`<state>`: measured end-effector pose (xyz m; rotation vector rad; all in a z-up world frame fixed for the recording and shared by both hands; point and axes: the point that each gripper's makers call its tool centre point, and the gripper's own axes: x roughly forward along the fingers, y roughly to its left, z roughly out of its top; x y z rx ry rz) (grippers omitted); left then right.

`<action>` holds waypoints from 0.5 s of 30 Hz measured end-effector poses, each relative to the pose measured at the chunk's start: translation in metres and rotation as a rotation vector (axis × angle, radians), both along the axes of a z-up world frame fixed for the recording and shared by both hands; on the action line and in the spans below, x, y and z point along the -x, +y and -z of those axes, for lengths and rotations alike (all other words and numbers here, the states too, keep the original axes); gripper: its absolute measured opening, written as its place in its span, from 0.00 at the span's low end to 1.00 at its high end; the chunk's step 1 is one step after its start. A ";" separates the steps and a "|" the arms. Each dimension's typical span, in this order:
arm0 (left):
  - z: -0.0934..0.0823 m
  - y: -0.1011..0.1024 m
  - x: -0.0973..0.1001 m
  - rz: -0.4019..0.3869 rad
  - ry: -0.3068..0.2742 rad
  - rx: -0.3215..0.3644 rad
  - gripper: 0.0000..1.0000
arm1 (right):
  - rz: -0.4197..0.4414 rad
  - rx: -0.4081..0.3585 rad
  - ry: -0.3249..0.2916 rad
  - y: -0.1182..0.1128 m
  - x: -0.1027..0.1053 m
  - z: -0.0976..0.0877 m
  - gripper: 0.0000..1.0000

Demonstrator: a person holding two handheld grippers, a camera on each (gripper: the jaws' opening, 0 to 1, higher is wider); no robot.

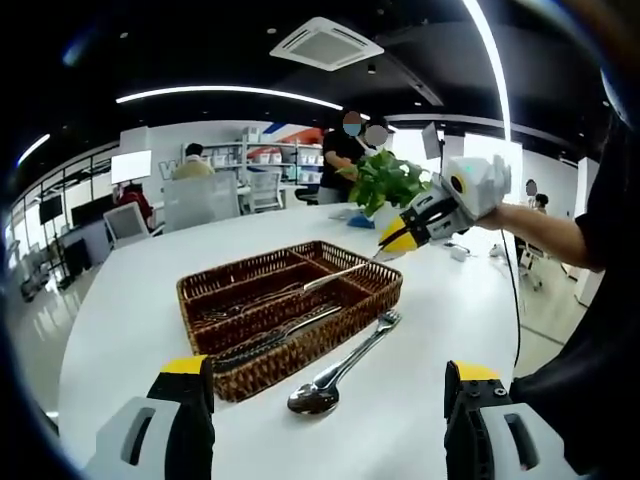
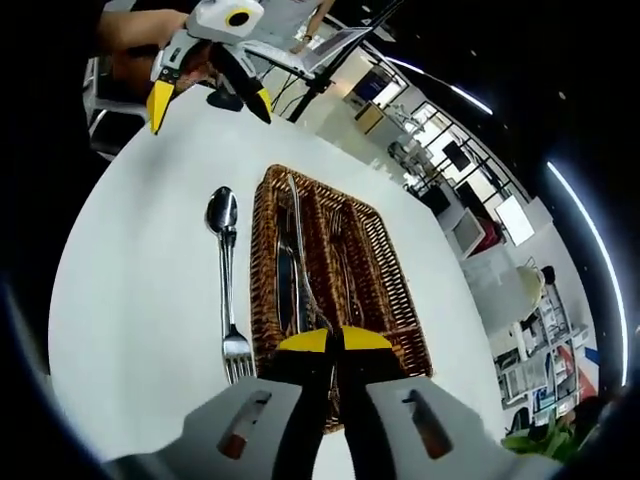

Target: Arrange the knives, forks, and spoons in their matching storage slots by inserting each utensil handle-first until every utensil is classified and aligned in the correct compartment

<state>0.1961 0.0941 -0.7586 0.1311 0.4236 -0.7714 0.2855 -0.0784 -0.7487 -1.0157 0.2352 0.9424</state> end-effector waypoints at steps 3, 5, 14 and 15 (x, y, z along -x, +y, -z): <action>0.000 0.000 0.000 0.001 0.000 0.002 1.00 | -0.001 -0.002 -0.002 0.003 -0.004 0.000 0.00; 0.000 0.000 0.000 0.000 0.001 0.003 1.00 | -0.003 0.000 -0.002 0.004 -0.006 0.000 0.00; 0.000 0.000 0.000 0.002 0.002 0.005 1.00 | -0.014 -0.006 -0.003 0.011 -0.020 -0.004 0.00; 0.000 0.000 -0.001 0.003 0.002 0.004 1.00 | -0.015 -0.008 -0.002 0.011 -0.021 -0.004 0.00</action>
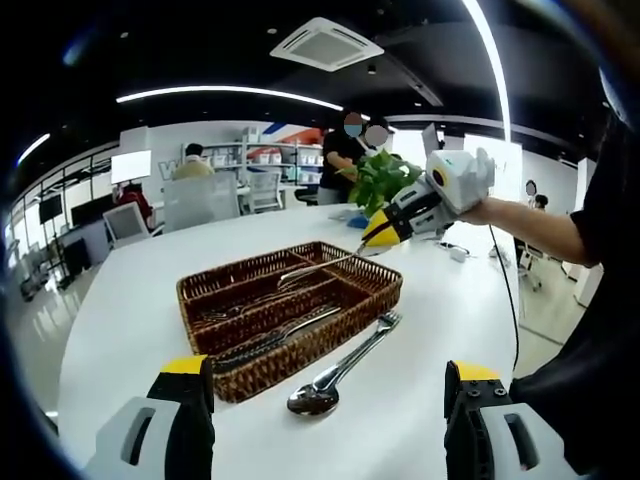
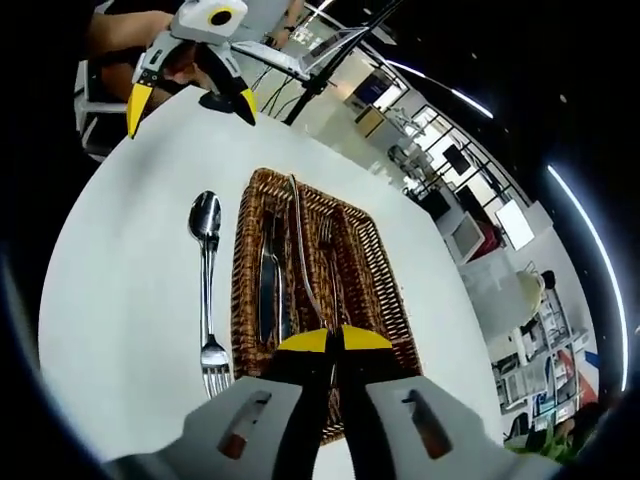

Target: Arrange the knives, forks, and spoons in their matching storage slots by inserting each utensil handle-first until every utensil is classified and aligned in the correct compartment

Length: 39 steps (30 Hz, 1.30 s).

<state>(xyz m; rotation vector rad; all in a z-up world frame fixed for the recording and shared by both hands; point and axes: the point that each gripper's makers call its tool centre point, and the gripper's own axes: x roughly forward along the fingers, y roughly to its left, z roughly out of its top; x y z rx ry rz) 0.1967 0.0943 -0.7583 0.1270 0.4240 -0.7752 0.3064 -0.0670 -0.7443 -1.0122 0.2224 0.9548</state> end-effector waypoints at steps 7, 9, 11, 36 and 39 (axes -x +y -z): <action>-0.006 0.001 -0.005 -0.004 -0.018 -0.002 1.00 | -0.011 0.002 0.006 0.005 -0.011 0.000 0.00; -0.006 0.002 -0.005 -0.002 -0.017 -0.006 1.00 | -0.012 -0.001 0.007 0.006 -0.014 0.000 0.00; -0.006 0.002 -0.006 0.001 -0.015 -0.013 1.00 | -0.014 -0.009 0.013 0.007 -0.016 -0.001 0.00; -0.007 0.004 -0.011 -0.008 -0.006 -0.024 1.00 | 0.009 -0.041 0.063 0.012 -0.065 0.006 0.00; -0.007 0.005 -0.011 -0.010 -0.004 -0.026 1.00 | 0.002 -0.037 0.064 0.015 -0.069 0.006 0.00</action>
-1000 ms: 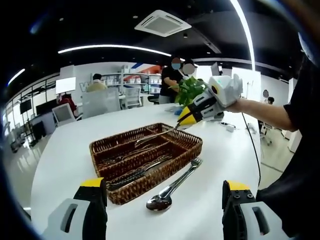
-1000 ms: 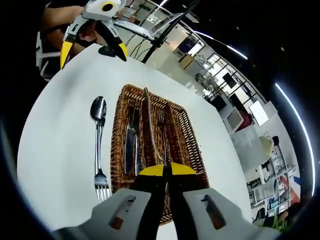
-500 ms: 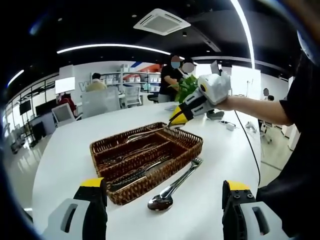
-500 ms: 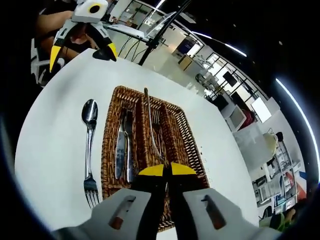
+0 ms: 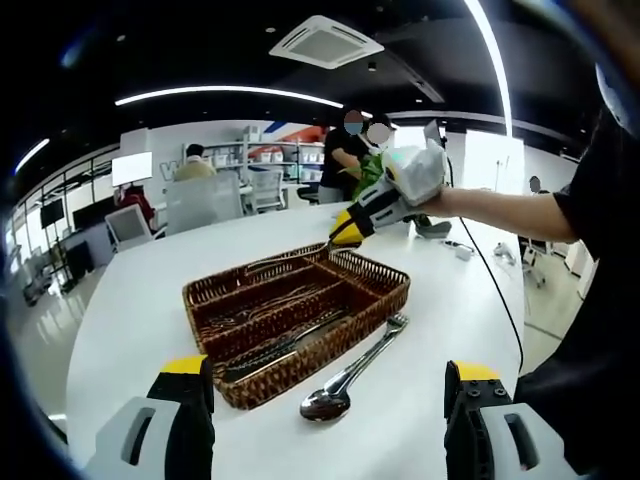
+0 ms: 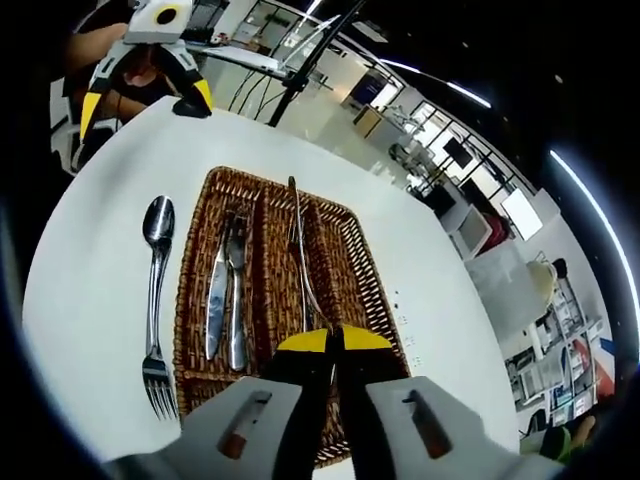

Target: Arrange the knives, forks, and spoons in their matching storage slots by inserting each utensil handle-first until every utensil is classified and aligned in the correct compartment

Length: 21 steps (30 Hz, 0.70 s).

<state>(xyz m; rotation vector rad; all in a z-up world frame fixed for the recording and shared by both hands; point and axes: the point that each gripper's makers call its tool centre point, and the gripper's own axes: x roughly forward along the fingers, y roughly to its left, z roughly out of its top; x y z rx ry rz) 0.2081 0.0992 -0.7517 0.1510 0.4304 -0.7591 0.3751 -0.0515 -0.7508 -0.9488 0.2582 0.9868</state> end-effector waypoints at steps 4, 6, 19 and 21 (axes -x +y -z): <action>-0.001 0.001 -0.002 -0.008 -0.004 0.004 1.00 | -0.001 -0.009 0.010 0.003 -0.007 0.002 0.00; -0.002 0.002 -0.003 -0.011 -0.004 0.005 1.00 | 0.002 -0.013 0.016 0.004 -0.011 0.004 0.00; 0.005 0.000 -0.005 0.002 0.005 0.009 1.00 | 0.013 -0.012 0.038 0.004 -0.025 0.007 0.00; 0.005 0.000 -0.006 0.002 0.004 0.010 1.00 | 0.014 -0.015 0.041 0.003 -0.028 0.007 0.00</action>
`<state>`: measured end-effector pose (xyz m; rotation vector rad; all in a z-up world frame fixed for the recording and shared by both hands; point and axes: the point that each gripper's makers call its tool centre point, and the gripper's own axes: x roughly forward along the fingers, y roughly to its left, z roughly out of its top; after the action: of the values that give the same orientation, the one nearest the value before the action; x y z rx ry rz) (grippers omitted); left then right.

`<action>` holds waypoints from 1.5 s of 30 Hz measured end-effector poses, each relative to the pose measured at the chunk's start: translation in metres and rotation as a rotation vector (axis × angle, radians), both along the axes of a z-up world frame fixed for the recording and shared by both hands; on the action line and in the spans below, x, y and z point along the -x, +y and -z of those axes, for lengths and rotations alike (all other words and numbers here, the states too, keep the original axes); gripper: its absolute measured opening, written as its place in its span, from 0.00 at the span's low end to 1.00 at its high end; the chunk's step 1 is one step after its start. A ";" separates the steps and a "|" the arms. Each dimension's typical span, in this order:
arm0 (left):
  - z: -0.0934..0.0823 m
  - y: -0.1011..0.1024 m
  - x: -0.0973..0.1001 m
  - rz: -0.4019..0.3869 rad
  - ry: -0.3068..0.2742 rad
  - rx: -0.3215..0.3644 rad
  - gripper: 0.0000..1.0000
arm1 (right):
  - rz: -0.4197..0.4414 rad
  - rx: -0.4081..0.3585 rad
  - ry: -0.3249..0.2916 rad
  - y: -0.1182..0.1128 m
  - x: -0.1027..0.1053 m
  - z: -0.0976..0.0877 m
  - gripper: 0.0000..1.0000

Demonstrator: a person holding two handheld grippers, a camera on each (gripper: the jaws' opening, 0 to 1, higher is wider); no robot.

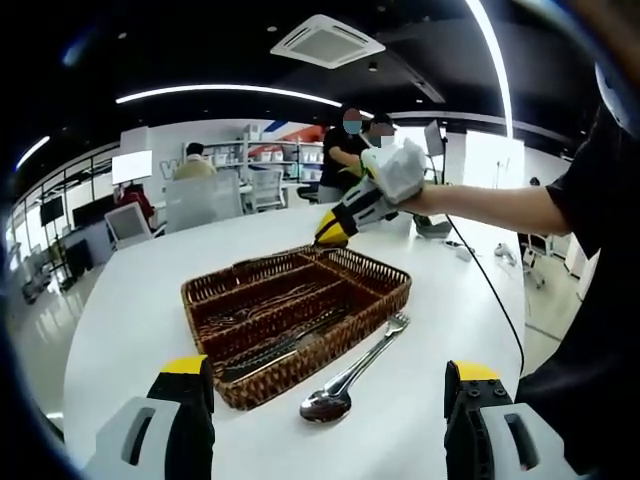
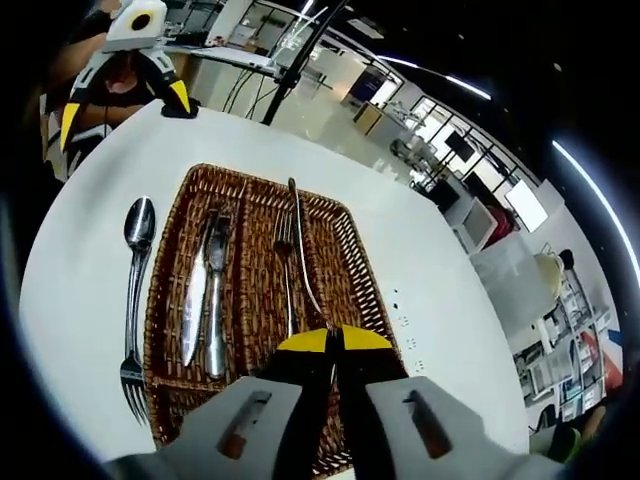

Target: Arrange the knives, forks, and spoons in their matching storage slots by inserting each utensil handle-first until every utensil is classified and aligned in the correct compartment

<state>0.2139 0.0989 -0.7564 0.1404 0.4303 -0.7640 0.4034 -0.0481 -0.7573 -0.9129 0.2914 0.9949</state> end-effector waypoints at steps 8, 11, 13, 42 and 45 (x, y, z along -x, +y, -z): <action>0.001 -0.001 -0.001 0.003 -0.003 0.006 1.00 | 0.001 0.000 0.025 0.000 -0.012 0.004 0.00; 0.002 -0.002 -0.001 0.005 -0.003 0.011 1.00 | -0.001 0.009 0.035 0.002 -0.015 0.008 0.00; 0.004 -0.003 -0.001 0.011 0.000 0.008 1.00 | 0.001 0.012 0.046 0.003 -0.018 0.011 0.00; 0.008 0.000 -0.013 0.009 0.019 -0.026 1.00 | -0.036 0.040 0.213 0.020 -0.058 0.041 0.00; 0.008 0.002 -0.015 0.004 0.020 -0.026 1.00 | -0.032 0.039 0.232 0.021 -0.061 0.044 0.00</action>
<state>0.2286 0.1012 -0.7645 0.1580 0.4597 -0.7640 0.4648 -0.0269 -0.8013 -0.8402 0.4943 1.1305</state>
